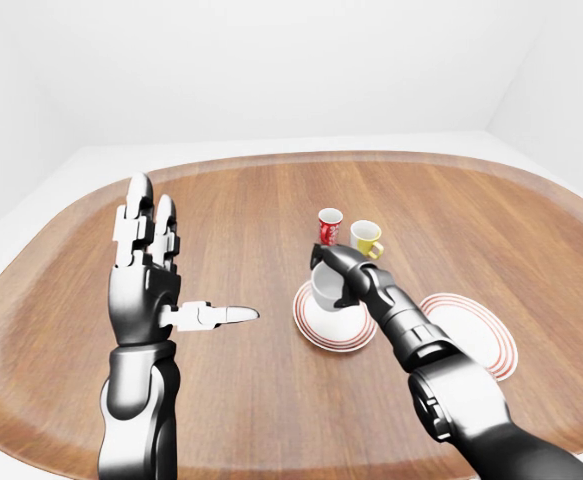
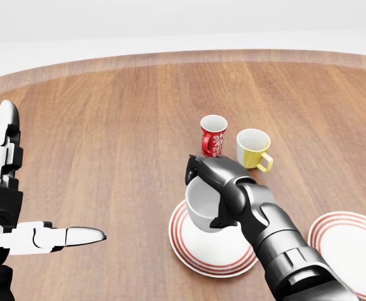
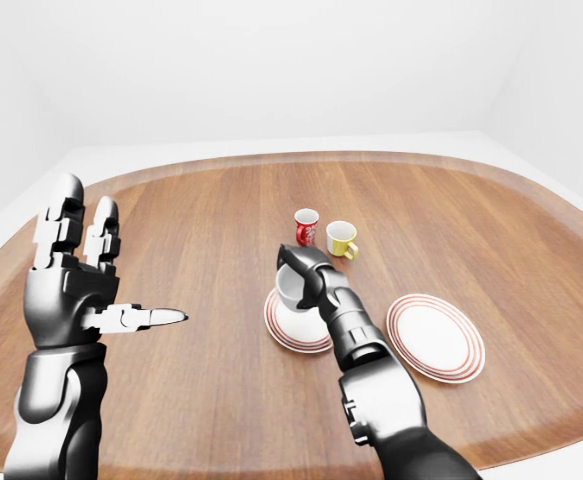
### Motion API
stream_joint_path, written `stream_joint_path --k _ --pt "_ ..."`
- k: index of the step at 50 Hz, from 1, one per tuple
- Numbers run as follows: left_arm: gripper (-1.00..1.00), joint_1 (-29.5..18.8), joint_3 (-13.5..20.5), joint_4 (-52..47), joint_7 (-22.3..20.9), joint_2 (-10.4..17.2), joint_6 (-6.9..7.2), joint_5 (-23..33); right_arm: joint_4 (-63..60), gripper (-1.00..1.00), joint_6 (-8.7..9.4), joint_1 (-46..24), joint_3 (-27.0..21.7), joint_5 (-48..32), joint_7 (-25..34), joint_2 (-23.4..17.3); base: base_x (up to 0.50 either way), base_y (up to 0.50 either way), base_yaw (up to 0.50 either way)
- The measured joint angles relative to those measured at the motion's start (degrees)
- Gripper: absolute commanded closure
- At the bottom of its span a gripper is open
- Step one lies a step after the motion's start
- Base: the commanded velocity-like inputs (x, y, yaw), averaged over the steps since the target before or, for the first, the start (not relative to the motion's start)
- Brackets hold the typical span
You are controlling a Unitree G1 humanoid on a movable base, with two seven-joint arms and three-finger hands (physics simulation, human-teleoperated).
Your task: Put the white mug on the left plate.
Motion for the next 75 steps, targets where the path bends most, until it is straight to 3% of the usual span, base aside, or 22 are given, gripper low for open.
stream_joint_path --k 13,30,75 --pt "-1.00 0.16 -0.04 0.17 -0.04 -0.03 0.00 0.02 9.46 1.00 0.00 -2.27 -0.37 0.26 -6.87 -0.52 0.00 0.00 0.00" --pt "-1.00 0.34 -0.09 0.21 -0.07 -0.08 0.00 0.05 13.12 1.00 0.00 -1.90 -0.80 0.63 -9.67 -0.78 0.00 0.00 0.00" --pt "-1.00 0.30 0.12 -0.21 -0.05 -0.05 0.00 -0.24 13.79 1.00 0.00 -6.10 -1.33 0.46 -2.69 -1.46 0.00 0.00 0.00"
